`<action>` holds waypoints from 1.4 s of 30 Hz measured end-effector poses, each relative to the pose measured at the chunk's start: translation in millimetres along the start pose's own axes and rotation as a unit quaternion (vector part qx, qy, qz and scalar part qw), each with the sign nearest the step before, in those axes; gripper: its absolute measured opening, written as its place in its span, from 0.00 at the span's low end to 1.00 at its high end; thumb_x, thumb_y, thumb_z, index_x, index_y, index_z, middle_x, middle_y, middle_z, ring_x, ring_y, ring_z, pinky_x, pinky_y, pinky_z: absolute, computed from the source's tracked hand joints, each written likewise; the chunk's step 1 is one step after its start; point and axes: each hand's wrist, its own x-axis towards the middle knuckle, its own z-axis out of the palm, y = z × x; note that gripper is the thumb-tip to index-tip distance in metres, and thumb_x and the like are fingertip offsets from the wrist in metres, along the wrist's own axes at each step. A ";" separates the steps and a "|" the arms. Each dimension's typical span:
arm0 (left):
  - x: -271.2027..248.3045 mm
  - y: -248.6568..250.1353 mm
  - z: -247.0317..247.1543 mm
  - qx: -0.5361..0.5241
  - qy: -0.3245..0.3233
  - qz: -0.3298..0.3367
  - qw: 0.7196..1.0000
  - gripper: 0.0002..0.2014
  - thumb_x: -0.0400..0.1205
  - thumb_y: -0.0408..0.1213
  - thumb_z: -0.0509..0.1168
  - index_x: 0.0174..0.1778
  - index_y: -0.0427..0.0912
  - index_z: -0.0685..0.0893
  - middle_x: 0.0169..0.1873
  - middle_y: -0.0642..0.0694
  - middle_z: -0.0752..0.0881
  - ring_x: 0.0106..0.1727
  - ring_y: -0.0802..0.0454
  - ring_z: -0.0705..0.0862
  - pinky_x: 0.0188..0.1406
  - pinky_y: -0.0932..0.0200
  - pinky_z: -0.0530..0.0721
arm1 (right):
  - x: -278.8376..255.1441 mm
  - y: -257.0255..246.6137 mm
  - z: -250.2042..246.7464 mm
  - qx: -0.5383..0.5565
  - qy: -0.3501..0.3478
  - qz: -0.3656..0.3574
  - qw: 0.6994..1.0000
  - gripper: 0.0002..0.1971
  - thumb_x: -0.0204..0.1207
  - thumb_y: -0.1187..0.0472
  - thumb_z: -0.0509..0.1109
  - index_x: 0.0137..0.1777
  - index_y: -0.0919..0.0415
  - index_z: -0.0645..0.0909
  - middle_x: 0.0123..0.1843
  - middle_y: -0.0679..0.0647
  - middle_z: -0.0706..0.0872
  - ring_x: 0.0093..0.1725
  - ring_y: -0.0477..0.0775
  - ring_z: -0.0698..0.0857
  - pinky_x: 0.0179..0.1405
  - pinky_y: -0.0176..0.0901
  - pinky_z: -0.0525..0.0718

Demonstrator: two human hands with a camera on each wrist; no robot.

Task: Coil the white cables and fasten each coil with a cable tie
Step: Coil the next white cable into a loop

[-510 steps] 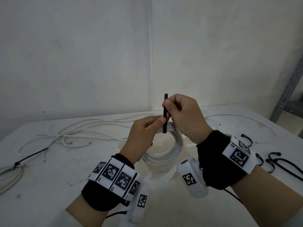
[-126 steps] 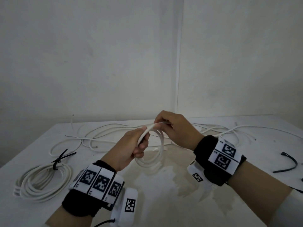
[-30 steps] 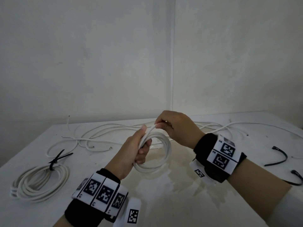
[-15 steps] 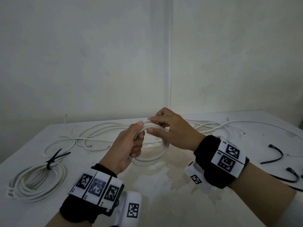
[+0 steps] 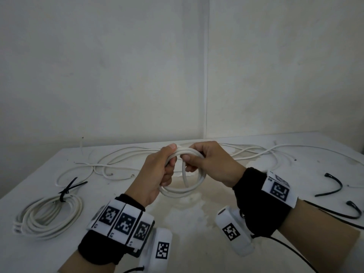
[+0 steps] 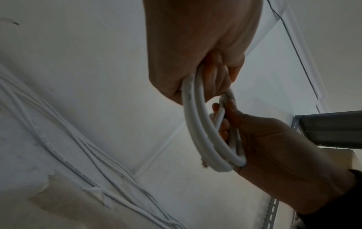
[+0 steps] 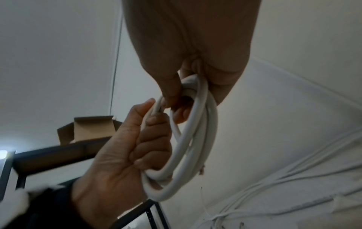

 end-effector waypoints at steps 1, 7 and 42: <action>0.0 0.5 -0.3 0.001 0.001 0.003 1.000 0.21 0.84 0.44 0.55 0.24 0.41 0.69 0.13 0.54 0.62 0.14 0.58 0.56 0.13 0.67 0.57 | -0.7 0.0 1.1 0.021 0.000 0.005 1.000 0.07 0.77 0.68 0.68 0.36 0.62 0.80 0.29 0.53 0.82 0.25 0.38 0.81 0.29 0.27 0.79; -1.6 -0.4 0.0 0.008 0.013 0.026 1.000 0.21 0.84 0.43 0.55 0.24 0.41 0.69 0.13 0.53 0.61 0.15 0.58 0.56 0.15 0.67 0.56 | -1.9 3.9 3.2 0.118 -0.046 0.033 0.991 0.07 0.78 0.68 0.64 0.40 0.62 0.81 0.30 0.51 0.82 0.27 0.41 0.81 0.32 0.31 0.81; 6.2 -2.7 9.7 -0.052 0.118 0.048 0.990 0.20 0.83 0.41 0.57 0.23 0.42 0.67 0.11 0.55 0.62 0.14 0.59 0.58 0.14 0.68 0.56 | -19.2 5.6 -10.2 0.121 -0.044 0.071 0.989 0.07 0.76 0.69 0.66 0.49 0.58 0.82 0.37 0.51 0.86 0.40 0.50 0.82 0.50 0.42 0.76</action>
